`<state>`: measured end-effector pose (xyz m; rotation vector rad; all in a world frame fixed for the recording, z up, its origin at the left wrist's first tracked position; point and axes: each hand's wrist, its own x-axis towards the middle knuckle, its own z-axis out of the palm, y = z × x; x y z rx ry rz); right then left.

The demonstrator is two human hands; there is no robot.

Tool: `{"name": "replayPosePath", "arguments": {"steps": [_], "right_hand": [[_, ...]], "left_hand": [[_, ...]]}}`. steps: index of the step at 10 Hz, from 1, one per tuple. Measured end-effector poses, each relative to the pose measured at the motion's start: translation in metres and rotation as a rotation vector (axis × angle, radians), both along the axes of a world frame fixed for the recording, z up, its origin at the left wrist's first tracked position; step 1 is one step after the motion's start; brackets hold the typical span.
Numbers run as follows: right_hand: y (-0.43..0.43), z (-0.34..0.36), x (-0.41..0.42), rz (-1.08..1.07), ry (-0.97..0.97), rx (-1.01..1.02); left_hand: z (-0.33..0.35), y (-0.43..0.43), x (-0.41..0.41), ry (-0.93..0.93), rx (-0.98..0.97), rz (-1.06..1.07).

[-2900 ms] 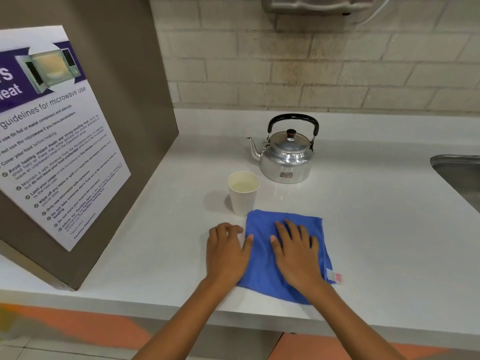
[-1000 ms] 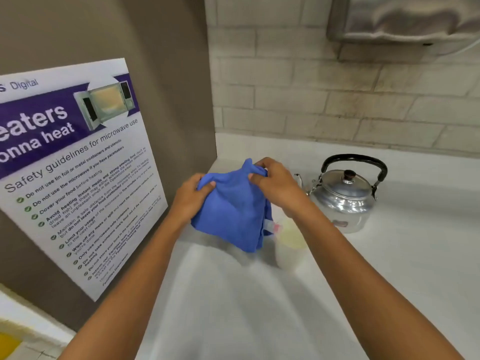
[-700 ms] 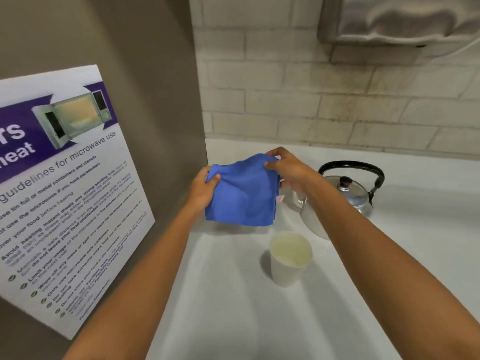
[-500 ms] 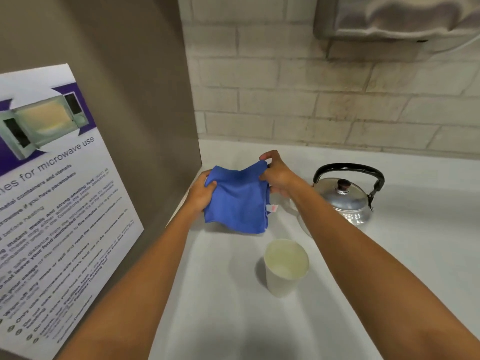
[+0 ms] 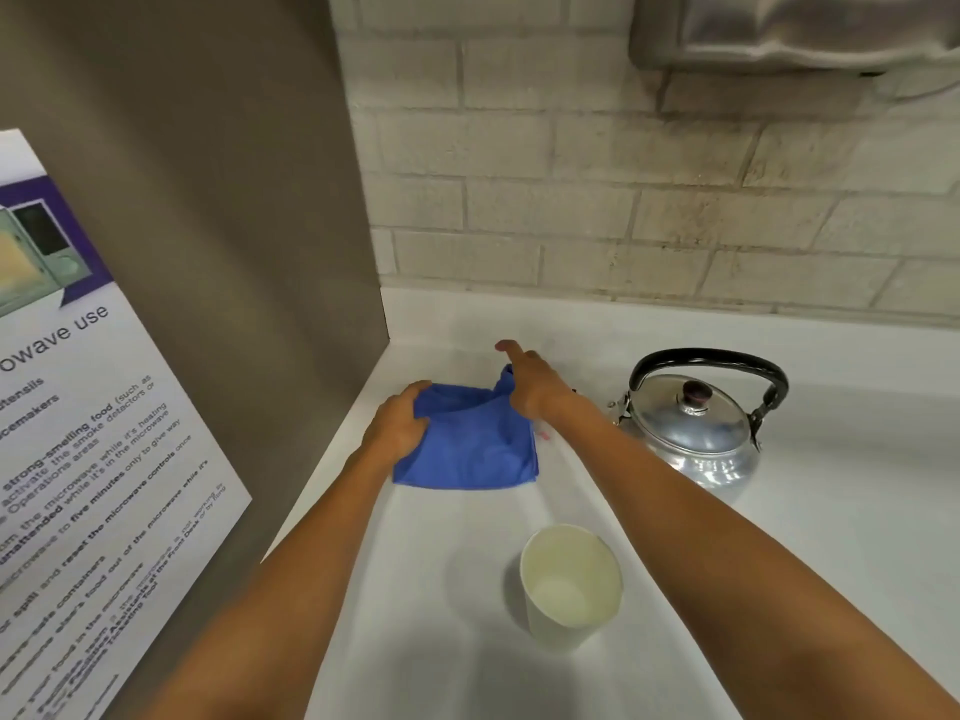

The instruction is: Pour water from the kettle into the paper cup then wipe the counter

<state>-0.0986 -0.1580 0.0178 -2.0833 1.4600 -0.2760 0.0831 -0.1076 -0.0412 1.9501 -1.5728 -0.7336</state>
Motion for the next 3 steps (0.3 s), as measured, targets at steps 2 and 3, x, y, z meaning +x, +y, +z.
{"name": "replayPosePath", "arguments": {"steps": [2,3], "right_hand": [[0.004,-0.011,-0.004,0.052,0.203,0.038],[0.012,-0.005,-0.005,0.044,0.17,0.03]], "left_hand": [[-0.007,0.007,-0.008,-0.464,0.014,-0.004],[-0.007,0.011,-0.012,-0.495,0.009,0.009]]}}
